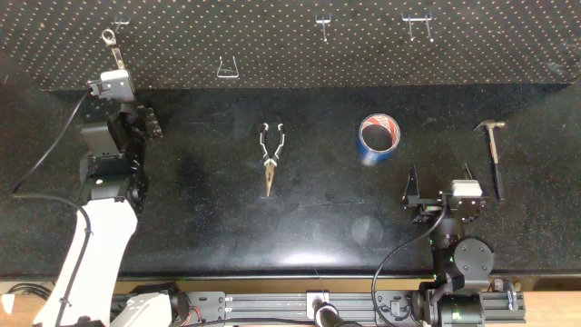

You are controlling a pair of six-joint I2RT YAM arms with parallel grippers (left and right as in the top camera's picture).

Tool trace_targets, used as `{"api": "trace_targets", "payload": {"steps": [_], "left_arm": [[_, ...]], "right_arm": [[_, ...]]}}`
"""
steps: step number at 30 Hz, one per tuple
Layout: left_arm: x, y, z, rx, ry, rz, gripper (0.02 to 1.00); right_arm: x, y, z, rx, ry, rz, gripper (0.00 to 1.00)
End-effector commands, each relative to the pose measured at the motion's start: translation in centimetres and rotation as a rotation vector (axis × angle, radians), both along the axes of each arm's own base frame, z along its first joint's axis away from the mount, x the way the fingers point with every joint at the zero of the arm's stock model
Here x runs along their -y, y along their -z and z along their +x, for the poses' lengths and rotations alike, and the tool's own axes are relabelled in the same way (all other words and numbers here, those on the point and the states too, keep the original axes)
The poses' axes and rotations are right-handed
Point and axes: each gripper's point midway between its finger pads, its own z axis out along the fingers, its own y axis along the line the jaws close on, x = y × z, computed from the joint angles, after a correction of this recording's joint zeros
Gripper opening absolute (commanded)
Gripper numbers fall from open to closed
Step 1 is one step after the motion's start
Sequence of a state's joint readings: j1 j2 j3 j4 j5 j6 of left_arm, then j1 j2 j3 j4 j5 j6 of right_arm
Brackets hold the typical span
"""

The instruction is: Place Tools Onto Pegboard

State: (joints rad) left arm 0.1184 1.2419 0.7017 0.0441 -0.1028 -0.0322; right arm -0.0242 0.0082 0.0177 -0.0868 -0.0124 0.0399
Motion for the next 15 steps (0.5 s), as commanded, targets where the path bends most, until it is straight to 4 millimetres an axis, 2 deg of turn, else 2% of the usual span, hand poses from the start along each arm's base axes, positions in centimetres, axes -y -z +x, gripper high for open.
{"api": "trace_targets", "payload": {"steps": [1,9,15], "left_arm": [[0.2,-0.2,0.7,0.018,0.006,-0.019,0.029],[0.1,0.2,2.1,0.047,0.007,-0.016,0.029],[0.4,1.2,2.3,0.025,0.026,-0.029,0.029]], "right_arm": [[0.0,0.2,0.0,0.000,-0.001,-0.008,0.976],[0.0,0.2,0.0,0.000,-0.001,-0.008,0.976],[0.0,0.2,0.0,0.000,-0.001,-0.008,0.976]]}}
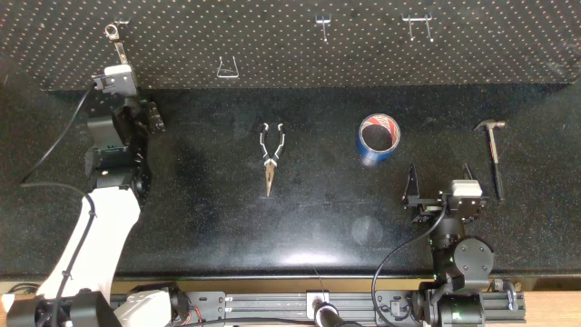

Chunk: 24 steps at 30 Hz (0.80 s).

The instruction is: Place Tools Onto Pegboard

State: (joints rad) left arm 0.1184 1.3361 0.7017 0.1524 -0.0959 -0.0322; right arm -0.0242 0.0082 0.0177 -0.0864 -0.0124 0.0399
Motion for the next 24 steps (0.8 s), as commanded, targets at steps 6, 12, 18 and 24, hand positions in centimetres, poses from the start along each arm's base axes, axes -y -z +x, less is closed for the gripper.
{"api": "trace_targets", "payload": {"steps": [6,12,18,24], "left_arm": [[0.5,0.2,0.6,0.003,0.020,-0.029,0.934],[2.7,0.8,-4.0,-0.122,0.004,-0.238,0.998],[17.3,5.6,-12.8,-0.620,0.194,-0.674,0.996],[24.6,2.2,-11.5,-0.989,0.130,-0.340,0.996]], "right_arm": [[0.0,0.2,0.0,-0.001,-0.001,-0.008,0.976],[0.0,0.2,0.0,-0.001,-0.001,-0.008,0.976],[0.0,0.2,0.0,-0.001,-0.001,-0.008,0.976],[0.0,0.2,0.0,-0.001,-0.001,-0.008,0.976]]}}
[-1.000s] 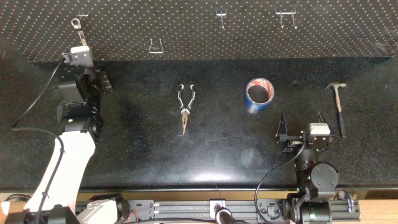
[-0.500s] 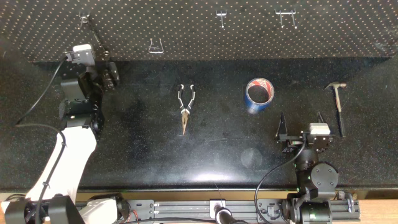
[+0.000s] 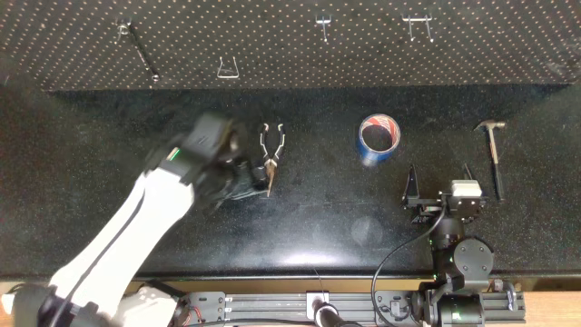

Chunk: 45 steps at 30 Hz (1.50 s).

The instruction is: Place Tools Onto Pegboard

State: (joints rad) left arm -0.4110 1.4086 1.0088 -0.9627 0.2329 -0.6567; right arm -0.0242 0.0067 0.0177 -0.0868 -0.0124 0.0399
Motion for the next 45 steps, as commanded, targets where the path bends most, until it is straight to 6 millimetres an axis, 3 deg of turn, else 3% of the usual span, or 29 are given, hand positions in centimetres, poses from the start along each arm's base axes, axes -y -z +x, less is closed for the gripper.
{"api": "trace_targets", "payload": {"steps": [1,2,4,8,10,16,23,28,32,35,45], "left_arm": [[3.7,-4.6,6.9,-0.036,0.055,0.212,0.996],[4.2,-4.5,8.8,-0.063,0.040,0.217,0.993],[4.5,-3.2,10.7,-0.111,0.026,0.232,0.996],[4.7,1.5,9.7,-0.244,0.130,0.320,0.996],[4.6,2.2,9.7,-0.246,0.207,0.337,0.996],[2.5,3.8,10.9,-0.258,0.223,0.385,0.993],[4.6,5.4,13.8,-0.142,0.217,0.311,0.996],[5.1,7.5,12.6,-0.180,0.227,0.272,0.996],[5.9,6.5,13.0,-0.113,0.251,0.259,0.996],[5.4,7.2,12.6,-0.126,0.246,0.264,0.996],[4.8,6.8,12.2,-0.097,0.212,0.220,0.996]], "right_arm": [[0.0,0.2,0.0,-0.002,-0.001,-0.008,0.974],[0.0,0.2,0.0,-0.002,-0.001,-0.008,0.976],[0.0,0.2,0.0,-0.002,-0.001,-0.008,0.974],[0.0,0.2,0.0,-0.002,-0.001,-0.008,0.976],[0.0,0.2,0.0,-0.002,-0.001,-0.008,0.976],[0.0,0.2,0.0,-0.002,-0.001,-0.008,0.974],[0.0,0.2,0.0,-0.002,-0.001,-0.008,0.976],[0.0,0.2,0.0,-0.002,-0.001,-0.008,0.976],[0.0,0.2,0.0,-0.002,-0.001,-0.008,0.974],[0.0,0.2,0.0,-0.002,-0.001,-0.008,0.974],[0.0,0.2,0.0,-0.002,-0.001,-0.008,0.976]]}}
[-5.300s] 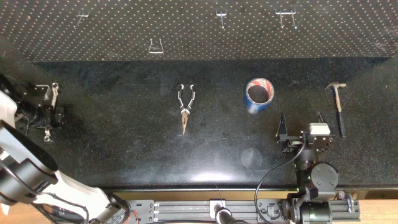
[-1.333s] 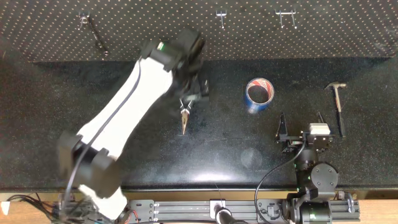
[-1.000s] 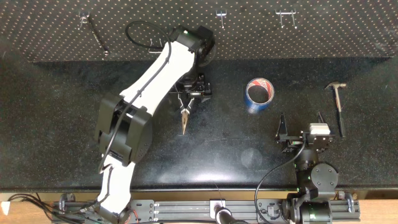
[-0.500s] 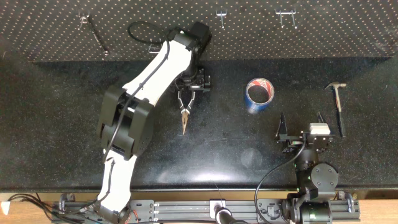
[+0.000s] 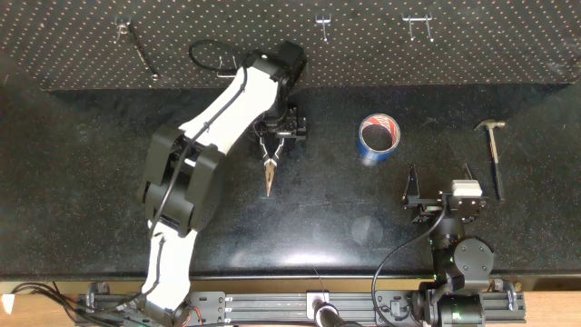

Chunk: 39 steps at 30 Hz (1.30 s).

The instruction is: Place Tools Onto Pegboard

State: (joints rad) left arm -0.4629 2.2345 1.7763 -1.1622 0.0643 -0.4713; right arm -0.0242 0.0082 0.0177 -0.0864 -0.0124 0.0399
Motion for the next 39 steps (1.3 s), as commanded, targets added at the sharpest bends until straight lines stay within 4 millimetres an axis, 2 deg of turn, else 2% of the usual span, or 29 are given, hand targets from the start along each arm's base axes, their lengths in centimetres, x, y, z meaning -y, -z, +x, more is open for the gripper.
{"api": "trace_targets", "payload": {"steps": [1,9,14,21,30,31,32,33,34,39], "left_arm": [[-0.1,-0.4,-1.4,0.012,-0.014,-0.055,0.996],[0.0,0.0,-1.4,0.013,-0.035,-0.059,0.996],[-2.1,0.7,-2.5,-0.017,-0.055,0.047,0.996],[-1.4,0.9,-1.2,0.035,-0.048,0.018,0.996],[-1.4,1.0,-1.0,0.041,-0.049,0.019,0.998],[-1.4,1.0,-1.0,0.040,-0.051,0.020,0.963],[-1.4,1.3,-1.1,0.035,-0.051,0.023,0.873],[-1.4,1.4,-1.1,0.031,-0.052,0.024,0.720],[-1.4,1.4,-1.1,0.032,-0.050,0.024,0.676],[-1.4,1.4,-1.1,0.035,-0.050,0.023,0.647]], "right_arm": [[0.0,0.2,0.0,-0.001,-0.001,-0.008,0.974],[0.0,0.2,0.0,-0.001,-0.001,-0.008,0.974],[0.0,0.2,0.0,-0.001,-0.001,-0.008,0.976],[0.0,0.2,0.0,-0.001,-0.001,-0.008,0.976],[0.0,0.2,0.0,-0.001,-0.001,-0.008,0.976],[0.0,0.2,0.0,-0.001,-0.001,-0.008,0.974],[0.0,0.2,0.0,-0.001,-0.001,-0.008,0.976],[0.0,0.2,0.0,-0.001,-0.001,-0.008,0.976],[0.0,0.2,0.0,-0.001,-0.001,-0.008,0.976],[0.0,0.2,0.0,-0.001,-0.001,-0.008,0.976]]}}
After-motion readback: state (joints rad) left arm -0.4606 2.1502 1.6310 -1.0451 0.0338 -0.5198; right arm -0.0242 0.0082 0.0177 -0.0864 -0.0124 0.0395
